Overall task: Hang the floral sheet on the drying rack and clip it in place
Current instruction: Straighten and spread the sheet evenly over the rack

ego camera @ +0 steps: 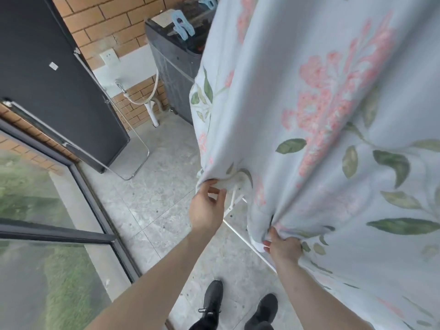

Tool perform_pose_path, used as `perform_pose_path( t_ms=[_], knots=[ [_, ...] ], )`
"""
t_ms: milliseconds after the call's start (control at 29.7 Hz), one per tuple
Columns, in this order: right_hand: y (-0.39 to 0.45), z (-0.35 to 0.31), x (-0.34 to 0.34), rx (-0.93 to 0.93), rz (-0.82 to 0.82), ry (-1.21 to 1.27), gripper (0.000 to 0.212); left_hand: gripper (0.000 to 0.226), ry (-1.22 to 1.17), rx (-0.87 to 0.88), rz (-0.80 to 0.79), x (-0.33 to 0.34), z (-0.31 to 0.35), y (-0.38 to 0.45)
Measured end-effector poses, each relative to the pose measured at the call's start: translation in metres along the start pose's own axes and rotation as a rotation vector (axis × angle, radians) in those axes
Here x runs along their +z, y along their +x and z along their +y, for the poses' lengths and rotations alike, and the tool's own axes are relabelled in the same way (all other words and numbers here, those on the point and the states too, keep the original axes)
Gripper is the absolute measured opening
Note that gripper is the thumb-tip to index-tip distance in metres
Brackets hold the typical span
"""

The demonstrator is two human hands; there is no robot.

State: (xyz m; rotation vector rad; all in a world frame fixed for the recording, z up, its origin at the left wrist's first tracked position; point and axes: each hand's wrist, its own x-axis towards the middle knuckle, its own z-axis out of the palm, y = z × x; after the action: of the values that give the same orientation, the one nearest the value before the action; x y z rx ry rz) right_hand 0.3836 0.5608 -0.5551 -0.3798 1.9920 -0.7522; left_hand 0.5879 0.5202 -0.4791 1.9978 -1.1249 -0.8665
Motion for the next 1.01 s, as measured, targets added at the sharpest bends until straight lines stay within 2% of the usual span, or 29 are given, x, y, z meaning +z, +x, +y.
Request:
perform_pose_path(
  t_ms=[135, 235, 303, 370, 437, 538, 605, 639, 706, 740, 774, 874, 1009],
  knots=[
    [0.029, 0.008, 0.021, -0.047, 0.008, -0.097, 0.041, 0.048, 0.011, 0.11, -0.073, -0.006, -0.006, 0.014],
    [0.051, 0.02, 0.035, -0.051, 0.019, -0.173, 0.053, 0.048, 0.031, 0.151, -0.113, -0.003, -0.013, 0.026],
    [0.062, 0.026, 0.039, -0.036, 0.022, -0.18, 0.051, 0.048, 0.036, 0.157, -0.135, 0.001, -0.016, 0.031],
    [0.074, 0.034, 0.043, -0.027, 0.031, -0.183, 0.051, 0.052, 0.013, 0.135, -0.162, 0.009, -0.023, 0.038],
    [0.085, 0.044, 0.045, -0.026, 0.049, -0.196, 0.055, 0.059, -0.039, 0.033, -0.184, 0.012, -0.03, 0.042],
    [0.083, 0.049, 0.042, -0.027, 0.074, -0.23, 0.049, 0.086, -0.105, -0.083, -0.082, 0.009, -0.036, 0.05],
    [0.083, 0.047, 0.039, -0.016, 0.057, -0.243, 0.044, 0.099, -0.008, 0.087, 0.027, 0.002, -0.032, 0.067],
    [0.083, 0.049, 0.038, -0.015, 0.05, -0.262, 0.043, 0.093, 0.052, 0.21, 0.041, 0.001, -0.027, 0.077],
    [0.083, 0.052, 0.036, -0.02, 0.036, -0.28, 0.045, 0.052, 0.171, 0.365, 0.037, -0.002, -0.009, 0.096],
    [0.083, 0.053, 0.035, -0.023, 0.032, -0.287, 0.045, 0.037, 0.228, 0.383, 0.065, -0.002, -0.003, 0.103],
    [0.081, 0.055, 0.034, -0.023, 0.031, -0.299, 0.044, 0.036, 0.274, 0.361, 0.09, -0.002, 0.0, 0.11],
    [0.074, 0.053, 0.03, -0.03, 0.026, -0.319, 0.042, 0.051, 0.366, 0.258, 0.121, -0.003, -0.007, 0.124],
    [0.096, 0.065, 0.029, -0.026, 0.034, -0.352, 0.043, 0.056, 0.504, 0.189, 0.068, 0.001, -0.008, 0.139]
  ],
)
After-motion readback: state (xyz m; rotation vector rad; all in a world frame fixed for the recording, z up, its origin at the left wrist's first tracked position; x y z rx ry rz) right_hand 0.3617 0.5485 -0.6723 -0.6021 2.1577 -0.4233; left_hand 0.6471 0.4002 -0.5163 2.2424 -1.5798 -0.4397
